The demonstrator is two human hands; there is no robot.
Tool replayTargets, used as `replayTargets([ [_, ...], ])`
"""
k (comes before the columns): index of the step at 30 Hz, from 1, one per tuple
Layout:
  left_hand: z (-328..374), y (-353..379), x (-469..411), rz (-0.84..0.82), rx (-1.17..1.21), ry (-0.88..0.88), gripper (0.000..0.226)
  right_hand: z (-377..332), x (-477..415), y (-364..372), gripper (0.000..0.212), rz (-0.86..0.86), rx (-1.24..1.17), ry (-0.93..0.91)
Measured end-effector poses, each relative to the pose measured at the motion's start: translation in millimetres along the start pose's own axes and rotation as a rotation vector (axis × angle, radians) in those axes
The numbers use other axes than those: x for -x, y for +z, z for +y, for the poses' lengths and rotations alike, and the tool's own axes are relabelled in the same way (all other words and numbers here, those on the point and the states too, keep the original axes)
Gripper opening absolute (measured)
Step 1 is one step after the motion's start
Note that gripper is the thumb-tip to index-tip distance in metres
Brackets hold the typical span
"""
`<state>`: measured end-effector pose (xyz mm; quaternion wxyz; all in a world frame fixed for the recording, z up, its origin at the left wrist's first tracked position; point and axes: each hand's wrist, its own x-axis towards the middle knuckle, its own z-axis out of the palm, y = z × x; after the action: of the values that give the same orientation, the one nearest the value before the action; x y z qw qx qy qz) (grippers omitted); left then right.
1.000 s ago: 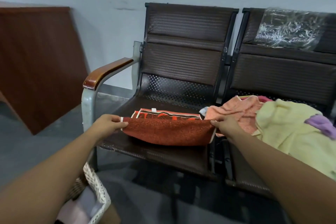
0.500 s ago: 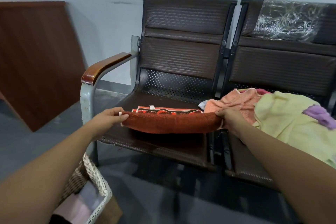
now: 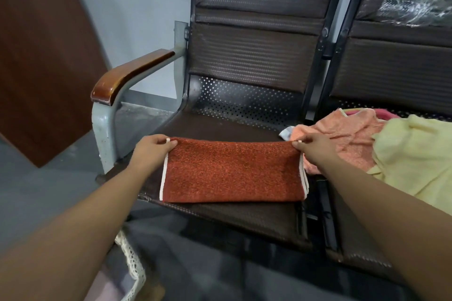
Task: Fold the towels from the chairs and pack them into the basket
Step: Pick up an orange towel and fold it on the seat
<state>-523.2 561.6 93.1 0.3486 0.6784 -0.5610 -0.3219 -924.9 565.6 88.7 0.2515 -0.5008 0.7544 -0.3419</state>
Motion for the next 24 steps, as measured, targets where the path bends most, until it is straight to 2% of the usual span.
replayTargets([
  [2,3.6,14.2,-14.5,0.098,-0.016,-0.004,0.021,0.1,-12.8,12.8,0.017,0.034,-0.088,0.051],
  [4,5.1,28.9,-29.5,0.108,-0.017,-0.053,0.044,-1.2,-19.3,28.9,0.025,0.026,-0.098,0.071],
  [6,1.5,39.0,-37.5,0.057,-0.098,-0.129,0.069,-8.6,-17.3,45.8,0.035,0.01,0.072,-0.015],
  [8,-7.6,46.9,-42.7,0.008,-0.239,-0.176,0.078,-18.3,-10.9,64.7,0.046,-0.068,0.209,-0.131],
  [12,-16.8,47.9,-40.3,-0.034,-0.397,-0.277,0.071,-41.8,16.7,106.7,0.054,-0.33,0.379,-0.314],
  [14,-12.5,45.8,-33.8,-0.074,-0.449,-0.293,0.051,-53.3,36.2,123.9,0.061,-0.424,0.455,-0.396],
  [16,-3.8,46.1,-24.7,-0.143,-0.505,-0.307,0.037,-57.9,55.0,135.5,0.067,-0.497,0.504,-0.407],
  [18,3.4,46.6,-15.4,-0.198,-0.528,-0.318,0.032,-54.7,69.3,142.4,0.072,-0.554,0.557,-0.405],
  [21,2.4,41.7,-8.2,-0.262,-0.447,-0.32,0.024,-46.5,78.5,141.8,0.074,-0.611,0.606,-0.451],
  [24,-2.2,31.0,-3.0,-0.24,-0.272,-0.272,0.022,-38.8,83.3,140.6,0.072,-0.619,0.607,-0.502],
])
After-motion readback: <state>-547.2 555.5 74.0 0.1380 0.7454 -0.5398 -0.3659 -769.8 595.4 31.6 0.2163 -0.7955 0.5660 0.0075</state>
